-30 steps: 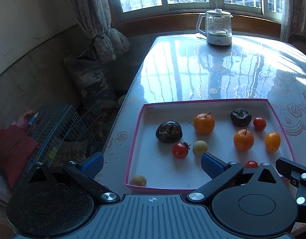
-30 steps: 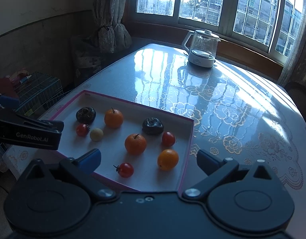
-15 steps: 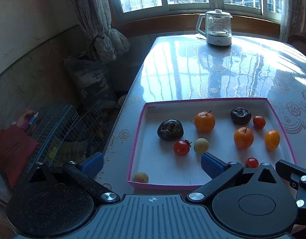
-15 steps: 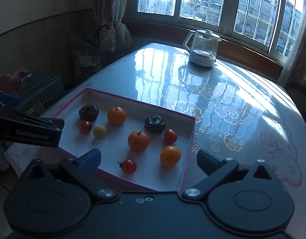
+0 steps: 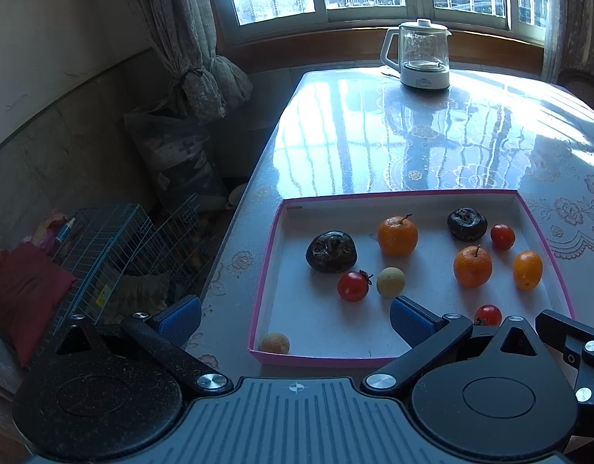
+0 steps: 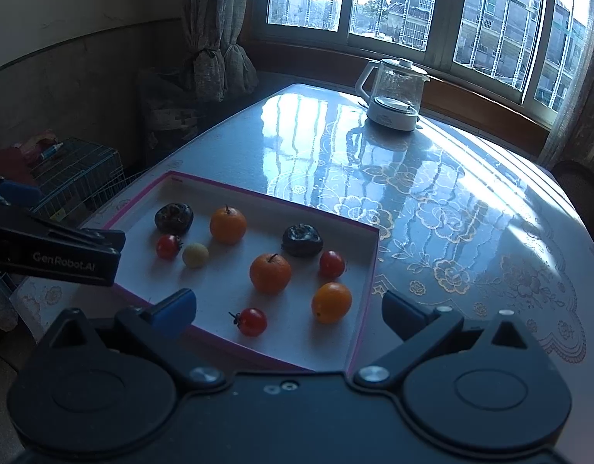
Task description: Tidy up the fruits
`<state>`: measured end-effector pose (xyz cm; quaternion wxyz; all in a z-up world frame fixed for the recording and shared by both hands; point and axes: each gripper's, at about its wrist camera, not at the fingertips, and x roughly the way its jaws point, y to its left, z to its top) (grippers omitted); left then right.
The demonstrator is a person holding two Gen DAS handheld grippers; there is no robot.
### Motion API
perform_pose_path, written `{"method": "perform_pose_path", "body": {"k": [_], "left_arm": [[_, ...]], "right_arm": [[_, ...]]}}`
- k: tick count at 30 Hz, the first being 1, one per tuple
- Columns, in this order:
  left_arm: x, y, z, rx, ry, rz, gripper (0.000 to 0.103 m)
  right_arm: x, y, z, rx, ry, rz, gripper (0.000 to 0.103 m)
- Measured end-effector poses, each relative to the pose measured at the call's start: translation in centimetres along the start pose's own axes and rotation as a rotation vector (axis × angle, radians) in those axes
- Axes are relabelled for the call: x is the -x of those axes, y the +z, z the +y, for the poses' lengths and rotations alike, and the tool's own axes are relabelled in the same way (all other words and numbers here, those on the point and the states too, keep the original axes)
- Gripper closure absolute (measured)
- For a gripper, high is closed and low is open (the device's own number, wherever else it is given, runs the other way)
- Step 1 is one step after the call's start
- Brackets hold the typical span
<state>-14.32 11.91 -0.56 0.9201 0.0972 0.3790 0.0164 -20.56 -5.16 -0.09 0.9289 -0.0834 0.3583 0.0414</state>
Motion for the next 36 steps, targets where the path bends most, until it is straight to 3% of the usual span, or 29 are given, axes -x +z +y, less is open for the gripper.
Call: {"method": "perform_pose_path", "body": {"k": [8, 17, 21, 23, 31, 36], "left_arm": [[0.1, 0.0, 0.0, -0.001, -0.005, 0.001, 0.000], [0.7, 0.6, 0.4, -0.004, -0.098, -0.026, 0.000], [1.9, 0.8, 1.1, 0.022, -0.107, -0.114, 0.000], [2.2, 1.0, 1.6, 0.039, -0.157, -0.138, 0.000], [0.5, 1.3, 2.4, 0.117, -0.206, -0.069, 0.000], [-0.1, 1.5, 2.0, 0.094, -0.182, -0.052, 0.000]], "right_arm": [[0.0, 0.0, -0.1, -0.003, 0.002, 0.000, 0.000], [0.2, -0.2, -0.4, -0.023, 0.009, -0.009, 0.000], [0.6, 0.0, -0.5, -0.025, 0.012, -0.023, 0.000], [0.8, 0.1, -0.6, -0.031, 0.013, -0.033, 0.000], [0.9, 0.6, -0.8, -0.041, 0.017, -0.048, 0.000], [0.9, 0.6, -0.7, -0.036, 0.014, -0.050, 0.000]]}}
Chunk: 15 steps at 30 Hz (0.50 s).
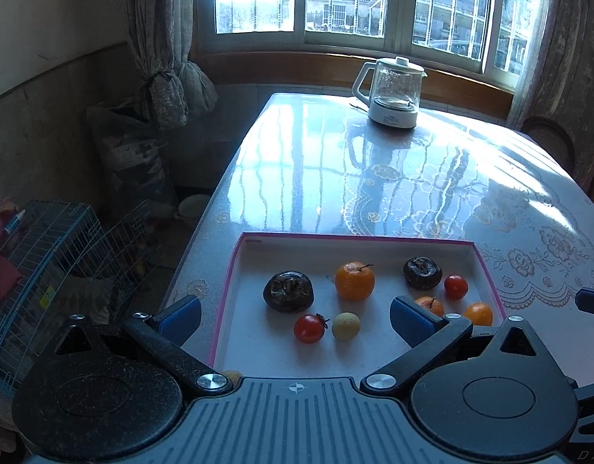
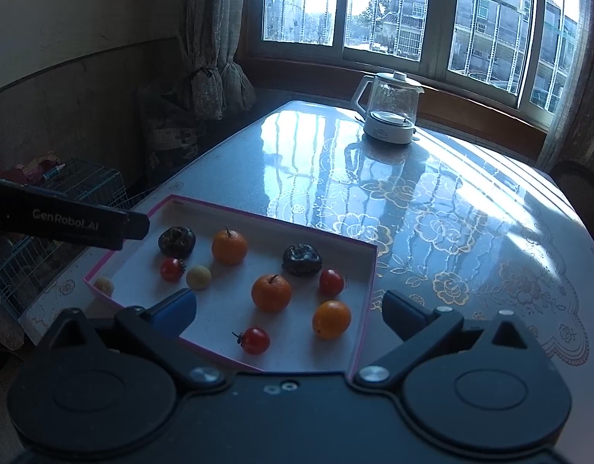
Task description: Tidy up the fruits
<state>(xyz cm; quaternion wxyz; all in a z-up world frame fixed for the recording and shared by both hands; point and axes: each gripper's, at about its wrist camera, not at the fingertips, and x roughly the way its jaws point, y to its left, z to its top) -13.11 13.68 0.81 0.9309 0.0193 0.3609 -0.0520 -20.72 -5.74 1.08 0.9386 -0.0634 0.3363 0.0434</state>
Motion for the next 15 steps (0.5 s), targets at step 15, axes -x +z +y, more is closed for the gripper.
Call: {"method": "perform_pose_path", "body": {"k": [15], "left_arm": [[1.2, 0.1, -0.9, -0.039, 0.008, -0.126, 0.000]], "right_arm": [[-0.2, -0.1, 0.2, 0.011, -0.018, 0.000, 0.000]]}}
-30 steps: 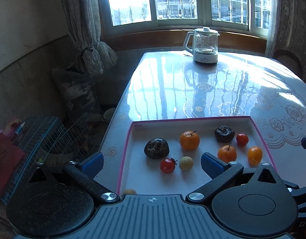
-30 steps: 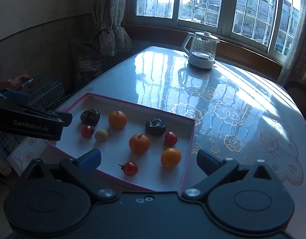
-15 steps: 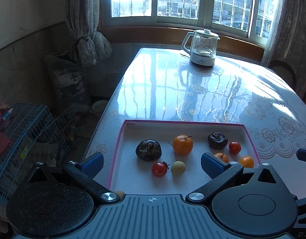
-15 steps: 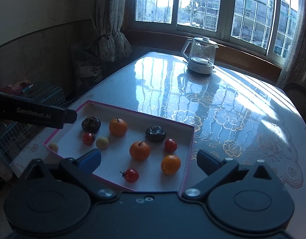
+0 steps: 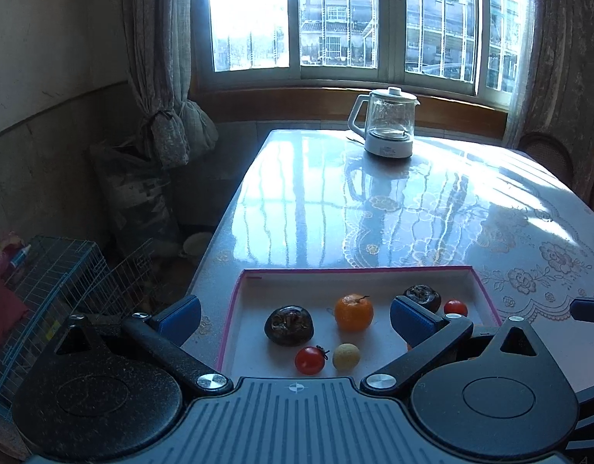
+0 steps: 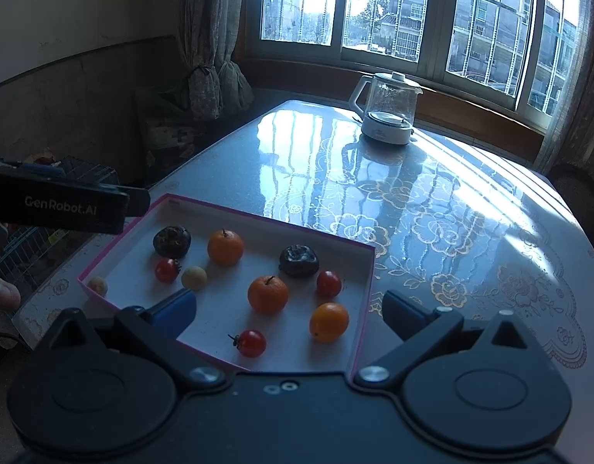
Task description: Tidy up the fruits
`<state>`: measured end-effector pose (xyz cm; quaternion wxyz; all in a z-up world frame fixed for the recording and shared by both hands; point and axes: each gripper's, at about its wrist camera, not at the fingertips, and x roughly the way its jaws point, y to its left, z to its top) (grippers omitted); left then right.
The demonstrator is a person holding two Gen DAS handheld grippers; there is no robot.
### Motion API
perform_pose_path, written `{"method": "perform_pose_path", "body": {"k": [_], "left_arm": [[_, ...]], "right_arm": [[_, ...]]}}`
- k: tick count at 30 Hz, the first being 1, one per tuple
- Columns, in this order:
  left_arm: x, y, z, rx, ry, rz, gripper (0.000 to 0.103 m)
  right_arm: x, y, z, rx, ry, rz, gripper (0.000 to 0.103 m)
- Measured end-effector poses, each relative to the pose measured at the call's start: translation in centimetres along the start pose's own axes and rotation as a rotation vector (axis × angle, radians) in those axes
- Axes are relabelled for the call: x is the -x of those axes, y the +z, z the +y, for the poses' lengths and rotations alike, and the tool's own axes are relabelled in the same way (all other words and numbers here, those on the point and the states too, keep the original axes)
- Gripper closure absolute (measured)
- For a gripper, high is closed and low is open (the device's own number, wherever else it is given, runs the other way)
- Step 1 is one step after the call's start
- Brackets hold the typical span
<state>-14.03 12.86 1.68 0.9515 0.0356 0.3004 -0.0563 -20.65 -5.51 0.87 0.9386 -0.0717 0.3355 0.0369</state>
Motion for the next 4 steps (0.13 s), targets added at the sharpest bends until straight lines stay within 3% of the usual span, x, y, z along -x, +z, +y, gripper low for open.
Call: {"method": "perform_pose_path", "body": {"k": [2, 4], "left_arm": [[-0.4, 0.3, -0.3, -0.024, -0.006, 0.024, 0.000], [-1.2, 0.6, 0.0, -0.006, -0.039, 0.109, 0.000]], "right_arm": [[0.0, 0.0, 0.0, -0.002, -0.001, 0.001, 0.000], [0.0, 0.1, -0.2, -0.006, -0.002, 0.000, 0.000]]}}
